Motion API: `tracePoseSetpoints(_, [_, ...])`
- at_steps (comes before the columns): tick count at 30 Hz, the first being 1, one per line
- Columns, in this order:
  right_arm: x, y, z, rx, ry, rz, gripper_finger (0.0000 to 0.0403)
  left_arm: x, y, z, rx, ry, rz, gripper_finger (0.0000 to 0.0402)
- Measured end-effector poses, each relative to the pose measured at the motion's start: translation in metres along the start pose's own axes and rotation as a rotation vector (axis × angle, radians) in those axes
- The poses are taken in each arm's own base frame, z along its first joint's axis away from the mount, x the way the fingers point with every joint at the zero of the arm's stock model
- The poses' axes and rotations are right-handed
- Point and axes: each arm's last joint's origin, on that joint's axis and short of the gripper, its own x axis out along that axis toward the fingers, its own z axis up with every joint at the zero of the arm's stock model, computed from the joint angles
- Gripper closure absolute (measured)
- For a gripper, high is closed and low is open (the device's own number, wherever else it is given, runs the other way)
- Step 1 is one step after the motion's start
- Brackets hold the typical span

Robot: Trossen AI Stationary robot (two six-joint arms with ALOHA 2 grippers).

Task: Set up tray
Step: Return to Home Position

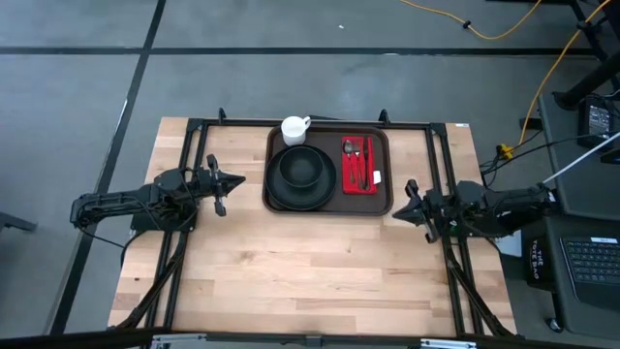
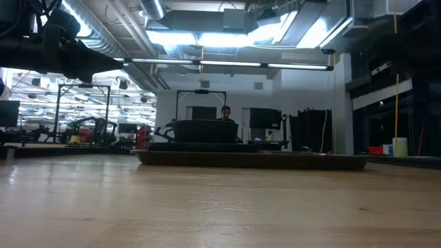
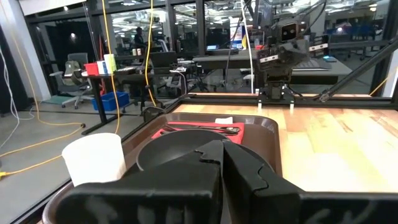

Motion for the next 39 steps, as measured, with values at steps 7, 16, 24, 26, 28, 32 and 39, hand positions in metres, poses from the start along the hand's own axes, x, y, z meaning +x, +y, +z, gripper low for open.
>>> tracePoseSetpoints(7, [0.000,0.010,-0.004,-0.044,0.021,0.088,0.0389,0.000,0.000,0.000,0.000,0.000,0.000,0.0398])
tracePoseSetpoints(16, [0.000,0.016,-0.005,-0.098,0.014,0.071,0.0389,0.000,0.000,0.000,0.000,0.000,0.000,0.0398])
tracePoseSetpoints(24, [0.000,0.016,-0.005,-0.114,0.020,0.070,0.0389,0.000,0.000,0.000,0.000,0.000,0.000,0.0398])
tracePoseSetpoints(26, [0.000,0.016,-0.006,-0.115,0.025,0.069,0.0389,0.000,0.000,0.000,0.000,0.000,0.000,0.0398])
tracePoseSetpoints(28, [0.000,0.016,-0.006,-0.115,0.025,0.069,0.0389,0.000,0.000,0.000,0.000,0.000,0.000,0.0398])
tracePoseSetpoints(32, [0.000,0.016,-0.006,-0.114,0.025,0.069,0.0389,0.000,0.000,0.000,0.000,0.000,0.000,0.0398])
tracePoseSetpoints(39, [0.000,0.016,-0.006,-0.115,0.025,0.068,0.0389,0.000,0.000,0.000,0.000,0.000,0.000,0.0398])
